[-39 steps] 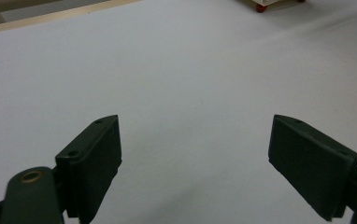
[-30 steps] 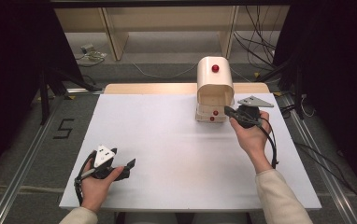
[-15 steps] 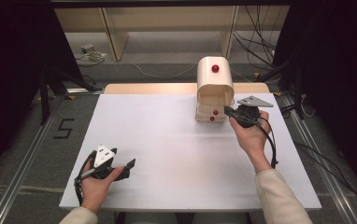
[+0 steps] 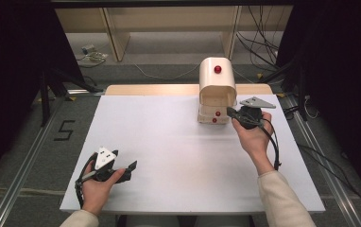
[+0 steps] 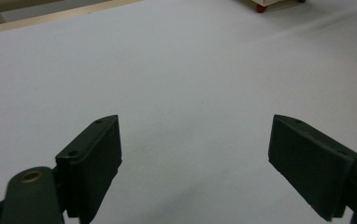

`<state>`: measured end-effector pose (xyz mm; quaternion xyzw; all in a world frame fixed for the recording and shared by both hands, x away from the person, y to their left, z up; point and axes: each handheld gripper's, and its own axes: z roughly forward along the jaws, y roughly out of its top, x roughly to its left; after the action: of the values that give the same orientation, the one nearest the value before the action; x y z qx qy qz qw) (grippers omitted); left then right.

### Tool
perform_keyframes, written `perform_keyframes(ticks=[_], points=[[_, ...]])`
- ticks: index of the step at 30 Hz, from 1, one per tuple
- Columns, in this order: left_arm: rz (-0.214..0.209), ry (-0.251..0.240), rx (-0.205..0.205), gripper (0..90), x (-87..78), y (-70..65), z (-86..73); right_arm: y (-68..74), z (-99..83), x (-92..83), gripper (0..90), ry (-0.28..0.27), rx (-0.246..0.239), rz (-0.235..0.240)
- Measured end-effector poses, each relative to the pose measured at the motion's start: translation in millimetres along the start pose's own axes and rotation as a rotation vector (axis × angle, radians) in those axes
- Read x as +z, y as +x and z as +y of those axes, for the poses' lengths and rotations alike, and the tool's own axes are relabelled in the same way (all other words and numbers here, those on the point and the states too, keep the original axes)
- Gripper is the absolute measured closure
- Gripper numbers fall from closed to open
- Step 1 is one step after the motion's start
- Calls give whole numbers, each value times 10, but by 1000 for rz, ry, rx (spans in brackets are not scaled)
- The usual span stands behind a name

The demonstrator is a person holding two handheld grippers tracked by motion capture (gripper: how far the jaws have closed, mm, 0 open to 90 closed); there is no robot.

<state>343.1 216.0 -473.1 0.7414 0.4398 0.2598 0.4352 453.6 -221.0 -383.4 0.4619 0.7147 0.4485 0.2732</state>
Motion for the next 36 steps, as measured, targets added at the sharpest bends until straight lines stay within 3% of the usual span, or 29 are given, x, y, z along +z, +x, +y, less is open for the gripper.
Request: perform_keyframes(ticks=[36], points=[[3,1,0,169,6,-1,-2,-9,16,46,900,-1,-5,-11]])
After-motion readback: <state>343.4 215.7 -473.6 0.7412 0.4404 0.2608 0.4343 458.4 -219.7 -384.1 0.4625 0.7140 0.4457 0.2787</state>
